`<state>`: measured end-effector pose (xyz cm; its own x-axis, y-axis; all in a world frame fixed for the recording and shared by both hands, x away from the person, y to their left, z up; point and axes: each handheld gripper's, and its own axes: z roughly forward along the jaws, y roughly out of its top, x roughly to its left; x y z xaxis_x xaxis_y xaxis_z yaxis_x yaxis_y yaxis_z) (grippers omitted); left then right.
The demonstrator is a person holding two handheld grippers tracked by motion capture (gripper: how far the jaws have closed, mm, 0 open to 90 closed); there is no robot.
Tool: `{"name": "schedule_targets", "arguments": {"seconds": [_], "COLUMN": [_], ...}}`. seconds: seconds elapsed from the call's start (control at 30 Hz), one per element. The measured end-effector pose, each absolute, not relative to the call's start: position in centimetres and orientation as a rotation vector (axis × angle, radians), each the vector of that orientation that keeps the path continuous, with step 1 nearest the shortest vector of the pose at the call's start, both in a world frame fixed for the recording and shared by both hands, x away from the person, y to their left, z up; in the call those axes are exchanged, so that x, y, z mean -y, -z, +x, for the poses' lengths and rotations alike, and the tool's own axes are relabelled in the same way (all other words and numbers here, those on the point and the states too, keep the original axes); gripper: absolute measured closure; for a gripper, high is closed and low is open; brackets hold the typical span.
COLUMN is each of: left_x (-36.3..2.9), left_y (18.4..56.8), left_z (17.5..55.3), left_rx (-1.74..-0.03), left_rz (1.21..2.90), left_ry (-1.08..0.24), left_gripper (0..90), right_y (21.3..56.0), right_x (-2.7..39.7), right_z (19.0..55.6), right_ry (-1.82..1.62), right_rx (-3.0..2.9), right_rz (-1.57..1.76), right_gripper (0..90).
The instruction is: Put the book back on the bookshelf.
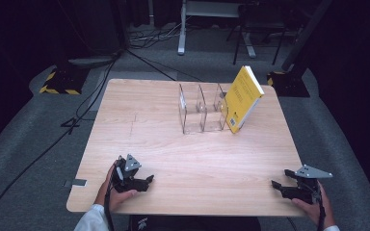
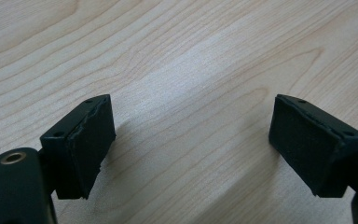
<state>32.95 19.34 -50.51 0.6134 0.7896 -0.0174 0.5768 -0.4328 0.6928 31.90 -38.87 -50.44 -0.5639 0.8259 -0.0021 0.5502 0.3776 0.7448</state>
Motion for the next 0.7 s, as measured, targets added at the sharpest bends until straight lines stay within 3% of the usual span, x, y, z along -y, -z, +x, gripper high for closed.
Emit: {"name": "schedule_targets", "arguments": {"seconds": [0.7], "left_x": [-19.39], "left_y": [50.46], "left_z": [33.02], "left_rx": [-1.062], "left_rz": [2.176], "left_ry": [-0.408], "left_gripper": [14.9], "right_y": [50.44], "right_x": [38.86], "right_z": [31.89], "right_ry": [-1.01], "right_rx": [-2.267], "right_rz": [1.196], "right_gripper": [22.4]}}
